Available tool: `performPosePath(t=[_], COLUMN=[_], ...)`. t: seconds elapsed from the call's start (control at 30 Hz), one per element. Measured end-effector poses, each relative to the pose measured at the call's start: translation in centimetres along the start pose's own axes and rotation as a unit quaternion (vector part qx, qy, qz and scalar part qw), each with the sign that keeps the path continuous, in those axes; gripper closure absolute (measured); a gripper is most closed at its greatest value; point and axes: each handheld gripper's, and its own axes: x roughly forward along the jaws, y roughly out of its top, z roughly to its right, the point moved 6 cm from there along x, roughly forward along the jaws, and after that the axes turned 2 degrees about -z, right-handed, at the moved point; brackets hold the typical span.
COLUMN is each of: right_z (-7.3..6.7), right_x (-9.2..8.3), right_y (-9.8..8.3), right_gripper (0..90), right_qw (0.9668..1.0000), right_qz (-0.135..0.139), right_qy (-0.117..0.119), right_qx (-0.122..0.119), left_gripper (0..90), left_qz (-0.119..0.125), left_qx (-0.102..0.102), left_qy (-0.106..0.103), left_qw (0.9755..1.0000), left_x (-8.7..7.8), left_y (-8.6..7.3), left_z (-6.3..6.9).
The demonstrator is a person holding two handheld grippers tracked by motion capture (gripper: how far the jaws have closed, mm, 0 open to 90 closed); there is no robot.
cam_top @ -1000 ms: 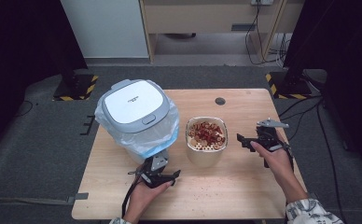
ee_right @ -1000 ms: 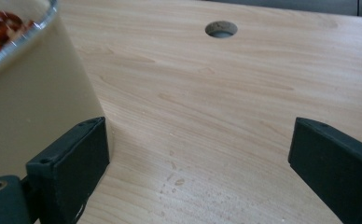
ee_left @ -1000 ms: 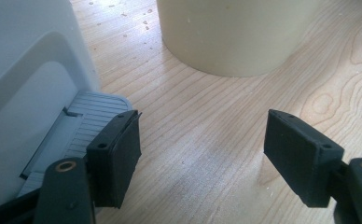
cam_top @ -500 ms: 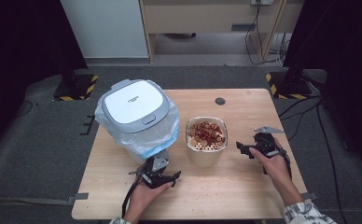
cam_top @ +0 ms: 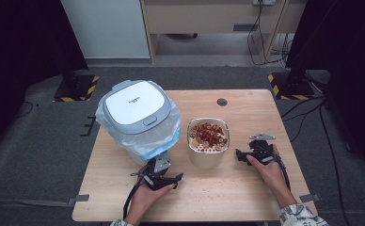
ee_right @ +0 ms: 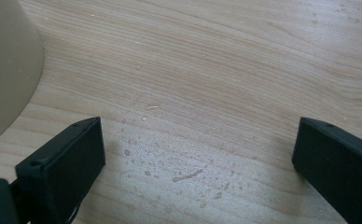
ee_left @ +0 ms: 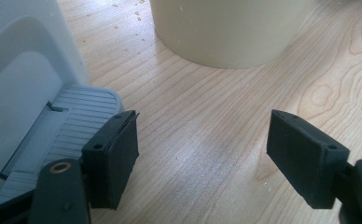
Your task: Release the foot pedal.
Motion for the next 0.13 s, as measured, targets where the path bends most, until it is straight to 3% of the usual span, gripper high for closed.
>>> performPosePath(t=[0.13], right_z=[-0.21], right_x=[0.02], right_y=[-0.03], right_gripper=[1.9], right_qw=[1.0], right_qz=[-0.001], right_qy=[-0.004], right_qx=[0.004], left_gripper=[23.7], left_qz=[0.001], left_qx=[0.001], left_qy=[0.0], left_qw=[1.0], left_x=[0.03], left_y=[0.04], left_z=[0.01])
